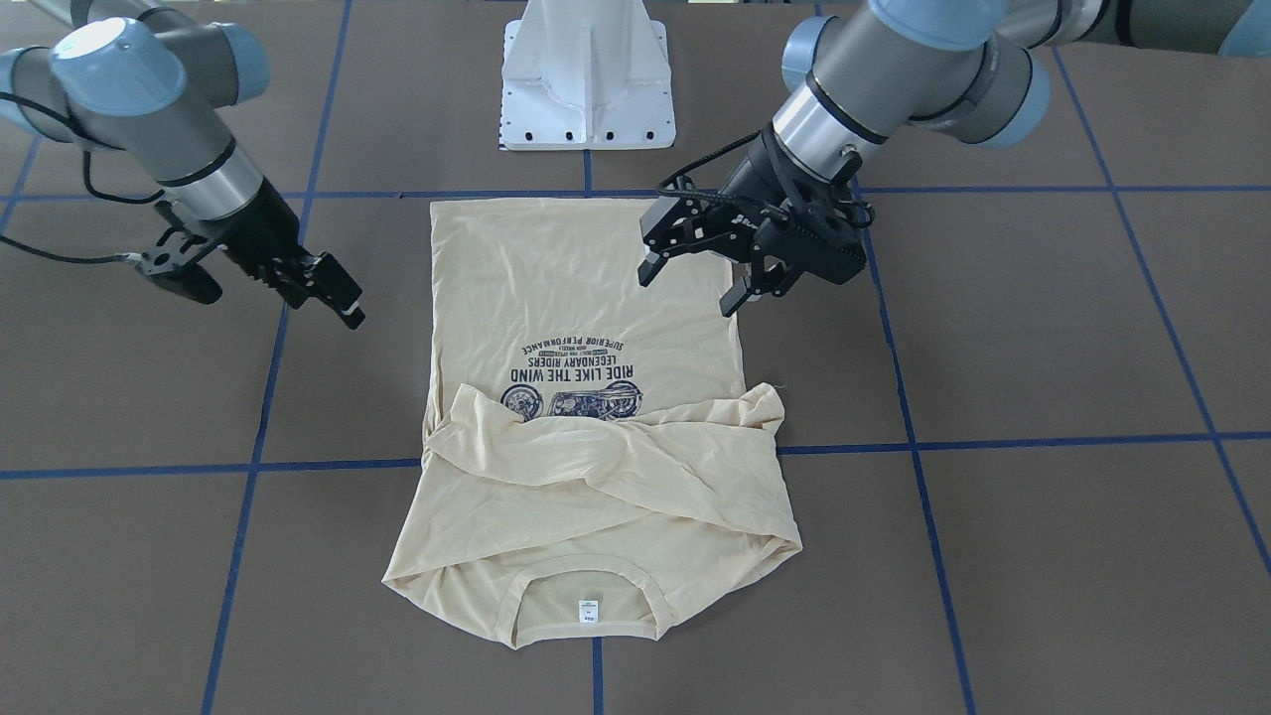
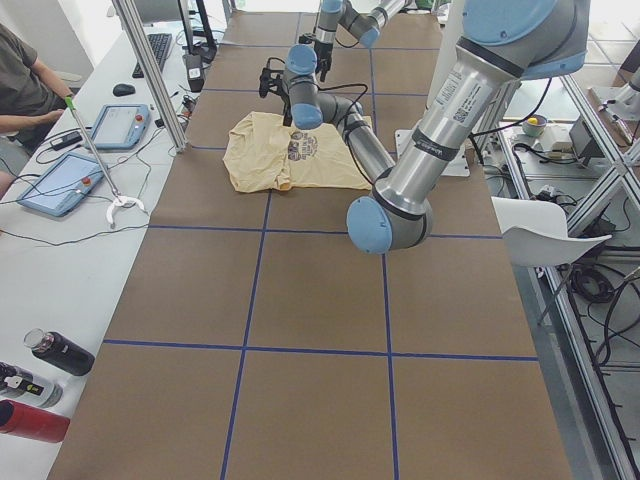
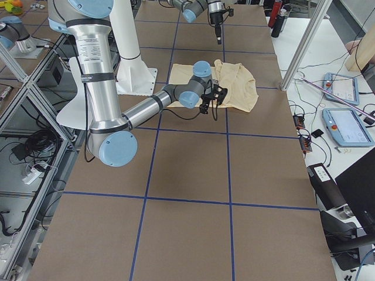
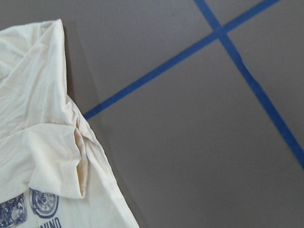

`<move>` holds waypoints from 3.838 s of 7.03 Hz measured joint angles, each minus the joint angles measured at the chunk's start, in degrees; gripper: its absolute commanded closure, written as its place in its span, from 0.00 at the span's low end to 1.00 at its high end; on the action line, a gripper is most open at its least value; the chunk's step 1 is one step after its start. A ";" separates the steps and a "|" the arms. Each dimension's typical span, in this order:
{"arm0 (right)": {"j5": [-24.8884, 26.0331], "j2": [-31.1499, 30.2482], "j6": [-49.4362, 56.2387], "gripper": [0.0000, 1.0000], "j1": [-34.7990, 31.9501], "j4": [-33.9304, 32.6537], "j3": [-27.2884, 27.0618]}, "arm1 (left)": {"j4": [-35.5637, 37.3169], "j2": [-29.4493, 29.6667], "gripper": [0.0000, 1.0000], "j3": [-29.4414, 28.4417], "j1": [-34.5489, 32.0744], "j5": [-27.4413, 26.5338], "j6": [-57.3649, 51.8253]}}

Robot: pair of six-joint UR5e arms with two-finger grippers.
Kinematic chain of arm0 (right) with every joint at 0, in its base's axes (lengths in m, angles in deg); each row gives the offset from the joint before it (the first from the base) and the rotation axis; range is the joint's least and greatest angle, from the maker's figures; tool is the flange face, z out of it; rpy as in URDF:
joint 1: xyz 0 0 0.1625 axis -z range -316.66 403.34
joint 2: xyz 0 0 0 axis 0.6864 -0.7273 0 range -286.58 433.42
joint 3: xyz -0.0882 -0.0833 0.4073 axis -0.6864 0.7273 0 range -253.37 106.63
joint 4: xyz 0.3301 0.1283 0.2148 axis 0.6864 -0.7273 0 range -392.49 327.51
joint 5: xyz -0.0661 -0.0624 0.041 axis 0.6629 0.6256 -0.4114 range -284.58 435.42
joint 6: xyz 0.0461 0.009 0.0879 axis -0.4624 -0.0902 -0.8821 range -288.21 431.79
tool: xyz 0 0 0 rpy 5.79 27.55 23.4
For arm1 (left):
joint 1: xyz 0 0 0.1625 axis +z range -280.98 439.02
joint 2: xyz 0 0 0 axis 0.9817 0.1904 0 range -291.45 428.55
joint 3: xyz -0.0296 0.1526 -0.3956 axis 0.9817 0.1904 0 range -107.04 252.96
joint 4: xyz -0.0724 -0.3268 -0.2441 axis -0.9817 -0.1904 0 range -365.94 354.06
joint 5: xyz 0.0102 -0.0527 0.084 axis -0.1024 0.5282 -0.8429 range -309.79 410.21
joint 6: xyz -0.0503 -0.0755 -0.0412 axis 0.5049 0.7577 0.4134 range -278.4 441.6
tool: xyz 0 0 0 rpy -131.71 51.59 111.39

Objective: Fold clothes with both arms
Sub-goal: 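Release the sleeve with the left gripper while the right gripper moves to the near hem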

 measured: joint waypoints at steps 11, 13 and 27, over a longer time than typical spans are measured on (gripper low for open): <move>23.05 -4.97 -20.03 0.37 27.63 -1.41 -4.75 | -0.45 -1.70 0.01 0.04 0.10 -0.04 -0.69; 23.67 -5.07 -20.56 0.82 28.16 -1.45 -4.70 | -0.45 -1.69 0.01 0.07 0.09 -0.01 -0.67; 23.70 -9.53 -22.02 0.96 29.63 -1.85 -10.55 | 1.65 -19.19 0.15 10.95 23.11 -18.78 29.03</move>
